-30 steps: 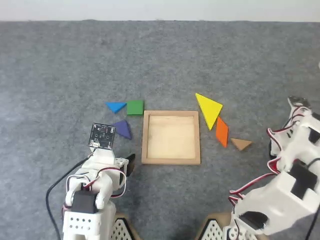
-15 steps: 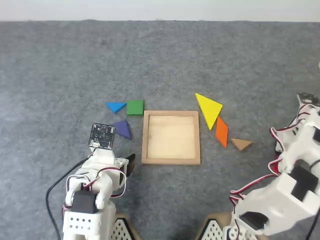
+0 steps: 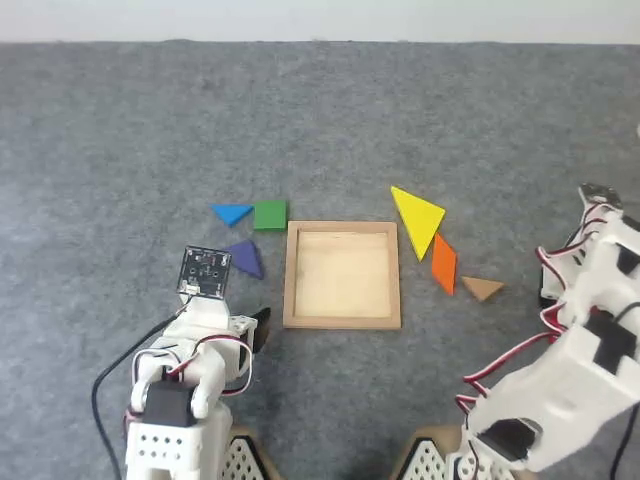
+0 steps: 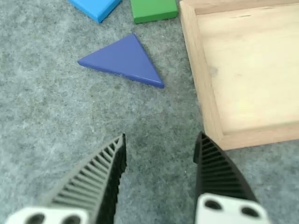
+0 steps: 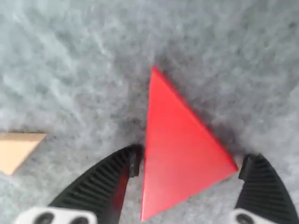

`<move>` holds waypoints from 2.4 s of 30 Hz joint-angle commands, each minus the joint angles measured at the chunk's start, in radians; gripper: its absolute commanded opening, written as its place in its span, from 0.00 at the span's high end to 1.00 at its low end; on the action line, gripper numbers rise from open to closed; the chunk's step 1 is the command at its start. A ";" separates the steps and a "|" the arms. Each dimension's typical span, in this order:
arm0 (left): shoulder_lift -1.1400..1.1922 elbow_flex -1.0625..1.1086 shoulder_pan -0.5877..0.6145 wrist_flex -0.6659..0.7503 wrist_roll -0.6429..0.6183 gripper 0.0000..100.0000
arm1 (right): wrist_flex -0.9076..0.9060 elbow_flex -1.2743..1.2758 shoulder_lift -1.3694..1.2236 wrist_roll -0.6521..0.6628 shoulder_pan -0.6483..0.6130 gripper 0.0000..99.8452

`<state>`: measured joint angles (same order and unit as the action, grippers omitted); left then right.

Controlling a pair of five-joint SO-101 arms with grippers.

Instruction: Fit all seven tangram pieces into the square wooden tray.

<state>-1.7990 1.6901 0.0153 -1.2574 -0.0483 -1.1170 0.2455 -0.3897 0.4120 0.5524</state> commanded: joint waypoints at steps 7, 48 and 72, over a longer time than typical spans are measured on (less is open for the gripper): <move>-0.020 -0.007 0.006 -0.005 0.006 0.76 | 0.008 -0.075 -0.122 0.000 0.008 0.65; -0.020 -0.007 0.006 -0.005 0.006 0.76 | 0.035 0.555 0.665 0.097 0.058 0.77; -0.020 -0.007 0.006 -0.005 0.006 0.76 | 0.099 0.499 0.424 -0.077 0.182 0.92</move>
<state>-1.7990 1.6901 0.0153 -1.2574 -0.0483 -1.0004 0.7457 0.0506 0.3261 0.7027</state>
